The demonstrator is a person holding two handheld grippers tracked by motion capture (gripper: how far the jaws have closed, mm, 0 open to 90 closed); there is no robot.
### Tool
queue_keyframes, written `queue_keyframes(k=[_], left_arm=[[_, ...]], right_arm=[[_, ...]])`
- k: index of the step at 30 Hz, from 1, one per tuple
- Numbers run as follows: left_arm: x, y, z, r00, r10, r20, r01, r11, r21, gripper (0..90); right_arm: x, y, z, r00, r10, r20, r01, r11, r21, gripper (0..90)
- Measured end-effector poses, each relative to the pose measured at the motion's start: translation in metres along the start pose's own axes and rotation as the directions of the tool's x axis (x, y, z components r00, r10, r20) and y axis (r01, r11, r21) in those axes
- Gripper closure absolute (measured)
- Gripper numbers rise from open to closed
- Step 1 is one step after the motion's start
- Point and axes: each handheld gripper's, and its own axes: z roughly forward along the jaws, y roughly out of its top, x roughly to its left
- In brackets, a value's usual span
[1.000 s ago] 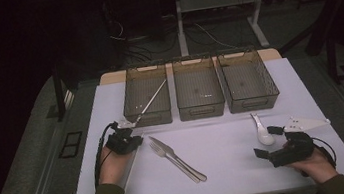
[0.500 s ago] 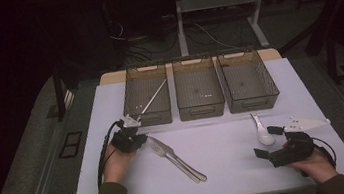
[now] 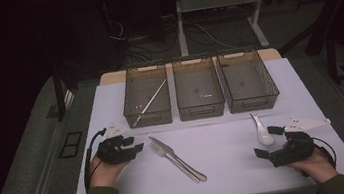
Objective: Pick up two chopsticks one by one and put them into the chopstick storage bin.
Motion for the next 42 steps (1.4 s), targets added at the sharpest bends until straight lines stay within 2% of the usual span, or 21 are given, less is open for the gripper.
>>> queue_keyframes(k=[3, 6, 10, 13, 15, 21, 24, 29, 32, 37, 42], left_arm=[[-0.002, -0.013, -0.011, 0.9998, -0.017, -0.014, 0.017, 0.9997, -0.019, 46.6], [-0.002, -0.027, -0.018, 0.9994, -0.031, -0.015, 0.030, 0.9992, -0.024, 47.8], [0.002, -0.041, -0.020, 0.9991, -0.043, -0.002, 0.043, 0.9991, -0.005, 55.9], [0.008, -0.046, -0.018, 0.9981, -0.060, 0.015, 0.060, 0.9982, 0.003, 61.2], [0.010, -0.047, -0.017, 0.9974, -0.066, 0.030, 0.066, 0.9978, 0.004, 64.5], [0.007, -0.048, -0.010, 0.9984, -0.053, 0.016, 0.053, 0.9978, 0.041, 71.6], [0.006, -0.049, -0.006, 0.9997, -0.024, -0.005, 0.024, 0.9967, 0.077, 75.4], [0.005, -0.048, -0.006, 0.9997, -0.002, -0.026, 0.004, 0.9960, 0.089, 82.6], [0.005, -0.048, -0.005, 0.9996, -0.009, -0.027, 0.011, 0.9956, 0.093, 83.7], [0.003, -0.045, -0.005, 0.9992, 0.004, -0.041, 0.000, 0.9946, 0.104, 84.4], [0.005, -0.044, -0.007, 0.9993, -0.012, -0.035, 0.016, 0.9951, 0.098, 84.4]], right_arm=[[0.000, 0.000, 0.000, 1.0000, 0.001, -0.001, -0.001, 1.000, 0.003, 0.8], [0.001, 0.000, 0.000, 1.0000, 0.002, -0.001, -0.002, 1.000, 0.002, 0.8], [0.002, 0.000, 0.000, 1.0000, 0.001, 0.001, -0.001, 1.000, 0.001, 0.8], [0.003, 0.001, -0.001, 1.0000, 0.001, 0.000, -0.001, 1.000, 0.000, 0.8], [0.002, 0.001, 0.000, 1.0000, -0.004, 0.001, 0.004, 1.000, -0.003, 0.8], [0.002, 0.001, 0.000, 1.0000, -0.005, 0.002, 0.005, 1.000, -0.002, 0.8], [0.003, 0.000, 0.000, 1.0000, -0.006, 0.001, 0.006, 1.000, -0.003, 0.8], [0.003, 0.001, 0.000, 1.0000, -0.007, 0.002, 0.007, 1.000, -0.002, 0.8], [0.003, 0.001, 0.000, 1.0000, -0.005, 0.001, 0.005, 1.000, -0.001, 0.8], [0.003, 0.001, -0.001, 1.0000, -0.005, 0.000, 0.005, 1.000, -0.001, 0.8], [0.003, 0.001, -0.001, 1.0000, -0.006, -0.002, 0.006, 1.000, -0.002, 0.8]])
